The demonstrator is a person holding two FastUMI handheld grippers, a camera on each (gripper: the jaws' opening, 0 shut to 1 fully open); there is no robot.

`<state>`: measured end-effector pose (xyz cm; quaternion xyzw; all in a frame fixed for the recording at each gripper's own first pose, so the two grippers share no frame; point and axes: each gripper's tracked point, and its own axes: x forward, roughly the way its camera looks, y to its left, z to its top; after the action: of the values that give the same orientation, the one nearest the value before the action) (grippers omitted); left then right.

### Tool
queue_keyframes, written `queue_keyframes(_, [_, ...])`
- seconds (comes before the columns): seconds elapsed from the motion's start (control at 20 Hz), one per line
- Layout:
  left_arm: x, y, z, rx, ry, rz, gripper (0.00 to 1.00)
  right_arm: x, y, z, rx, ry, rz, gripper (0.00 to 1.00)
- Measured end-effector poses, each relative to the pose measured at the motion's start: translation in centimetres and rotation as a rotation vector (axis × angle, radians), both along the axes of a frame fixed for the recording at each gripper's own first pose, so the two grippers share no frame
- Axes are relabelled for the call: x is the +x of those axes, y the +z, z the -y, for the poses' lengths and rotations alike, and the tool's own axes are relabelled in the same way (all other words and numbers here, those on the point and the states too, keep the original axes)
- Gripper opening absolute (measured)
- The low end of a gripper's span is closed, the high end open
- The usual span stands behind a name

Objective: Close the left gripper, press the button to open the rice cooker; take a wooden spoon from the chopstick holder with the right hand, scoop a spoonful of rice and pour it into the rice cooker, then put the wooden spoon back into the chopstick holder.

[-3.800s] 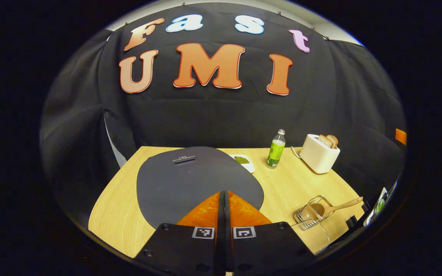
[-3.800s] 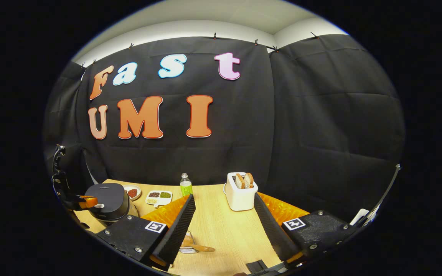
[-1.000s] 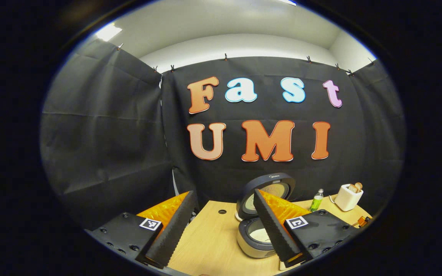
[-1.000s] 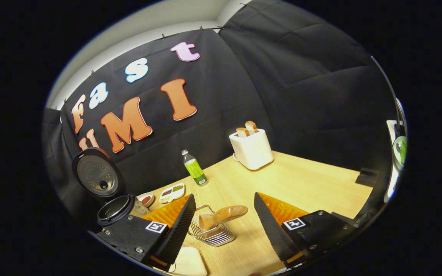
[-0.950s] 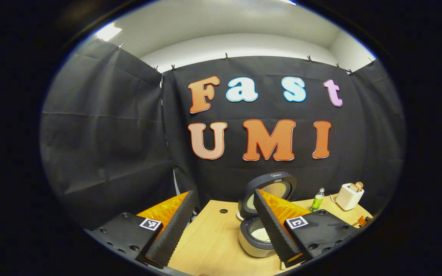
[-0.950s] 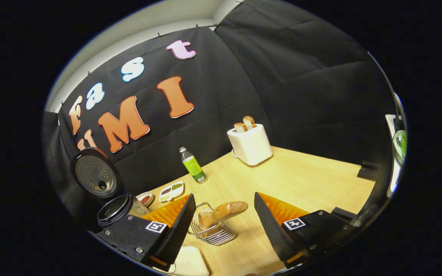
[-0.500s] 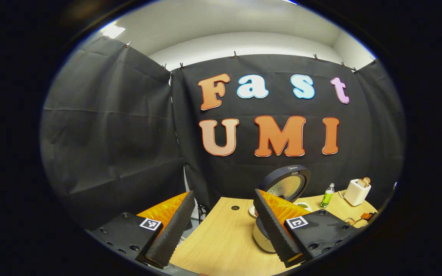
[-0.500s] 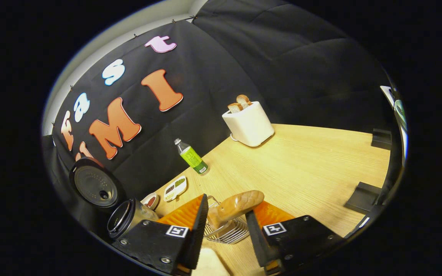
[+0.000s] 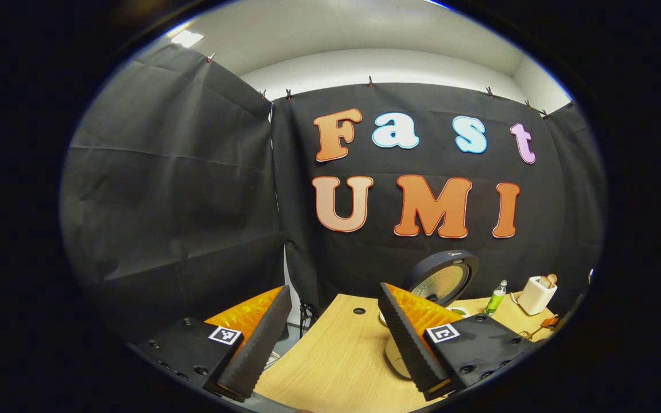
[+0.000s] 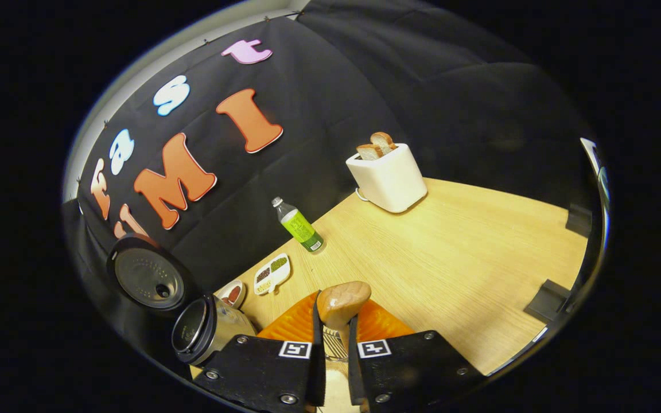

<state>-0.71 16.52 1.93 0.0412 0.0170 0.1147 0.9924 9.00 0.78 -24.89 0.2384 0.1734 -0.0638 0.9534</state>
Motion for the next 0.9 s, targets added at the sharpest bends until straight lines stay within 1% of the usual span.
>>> queue_keyframes(0.05, [0.0,0.4,-0.2,0.002,0.000,0.007,0.97,0.0,0.7,-0.4,-0.024,0.017,0.003,0.13])
queue_keyframes(0.1, [-0.1,0.5,-0.3,0.003,-0.002,0.011,0.99,-0.2,1.6,-1.0,-0.043,0.028,0.011,0.11])
queue_keyframes(0.15, [-0.1,0.6,-0.4,0.002,-0.007,0.010,0.97,-0.2,2.6,-1.1,-0.069,0.028,0.016,0.08])
queue_keyframes(0.2, [-0.2,0.8,-0.4,0.000,-0.012,0.012,0.97,-0.4,3.4,-0.9,-0.085,0.025,0.021,0.05])
queue_keyframes(0.25, [-0.2,1.0,-0.5,0.001,-0.015,0.014,0.99,-0.5,4.5,-1.1,-0.094,0.024,0.037,0.03])
queue_keyframes(0.3, [-0.2,1.2,-0.7,0.003,-0.016,0.015,0.97,-1.1,5.8,-1.5,-0.105,0.029,0.049,0.03])
queue_keyframes(0.35, [-0.1,1.3,-0.8,0.006,-0.018,0.017,0.99,-1.4,6.8,-1.8,-0.126,0.030,0.059,0.03])
queue_keyframes(0.45, [-0.3,1.5,-0.8,0.007,-0.027,0.022,0.99,-2.3,8.6,-2.6,-0.187,0.047,0.075,0.03])
queue_keyframes(0.55, [-0.1,1.6,-1.0,0.005,-0.036,0.023,0.99,-4.0,10.5,-3.9,-0.229,0.071,0.090,0.03])
queue_keyframes(0.6, [0.0,1.5,-1.1,0.003,-0.041,0.022,0.97,-4.8,11.0,-4.8,-0.242,0.089,0.093,0.03])
queue_keyframes(0.65, [0.0,1.3,-1.1,0.001,-0.046,0.020,0.99,-5.5,11.7,-5.9,-0.252,0.111,0.099,0.03])
queue_keyframes(0.8, [0.0,1.1,-1.1,-0.001,-0.060,0.006,0.97,-7.9,13.7,-9.7,-0.255,0.168,0.143,0.03])
queue_keyframes(0.9, [0.2,1.1,-0.9,0.004,-0.076,0.002,0.97,-8.9,13.3,-12.3,-0.284,0.221,0.148,0.03])
